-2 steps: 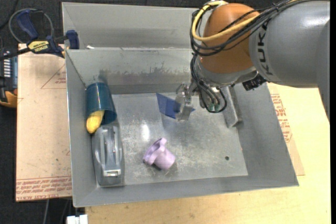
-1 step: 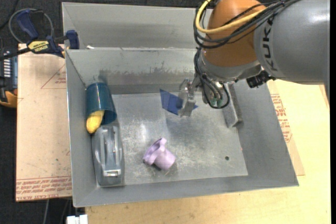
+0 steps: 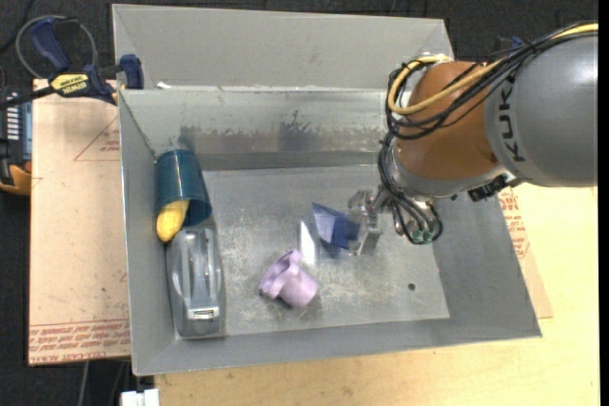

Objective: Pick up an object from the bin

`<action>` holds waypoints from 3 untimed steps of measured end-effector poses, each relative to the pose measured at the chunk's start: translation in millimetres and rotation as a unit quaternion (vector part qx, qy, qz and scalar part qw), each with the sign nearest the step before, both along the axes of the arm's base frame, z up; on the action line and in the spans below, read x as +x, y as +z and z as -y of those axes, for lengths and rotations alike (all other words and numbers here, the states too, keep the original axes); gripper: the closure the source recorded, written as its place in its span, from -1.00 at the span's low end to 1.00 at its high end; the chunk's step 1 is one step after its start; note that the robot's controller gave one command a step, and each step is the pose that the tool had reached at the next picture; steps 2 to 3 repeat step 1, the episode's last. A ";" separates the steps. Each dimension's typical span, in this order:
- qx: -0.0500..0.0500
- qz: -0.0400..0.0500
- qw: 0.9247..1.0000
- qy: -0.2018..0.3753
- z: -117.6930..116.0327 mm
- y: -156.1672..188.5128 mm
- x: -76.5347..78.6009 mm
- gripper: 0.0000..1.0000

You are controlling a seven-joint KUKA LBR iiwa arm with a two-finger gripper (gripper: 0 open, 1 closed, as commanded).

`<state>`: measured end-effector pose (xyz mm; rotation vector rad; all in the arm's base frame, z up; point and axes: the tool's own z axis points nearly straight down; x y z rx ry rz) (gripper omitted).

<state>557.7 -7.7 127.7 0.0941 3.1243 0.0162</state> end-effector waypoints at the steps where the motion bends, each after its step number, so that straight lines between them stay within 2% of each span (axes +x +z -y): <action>1: 0.002 0.006 0.999 -0.049 -51.2 71.0 23.9 1.00; 3: 0.002 0.006 0.999 -0.049 -51.2 71.0 23.9 1.00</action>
Offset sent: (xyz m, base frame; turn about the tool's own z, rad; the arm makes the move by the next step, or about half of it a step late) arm -0.0075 0.0116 -0.0353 -0.0033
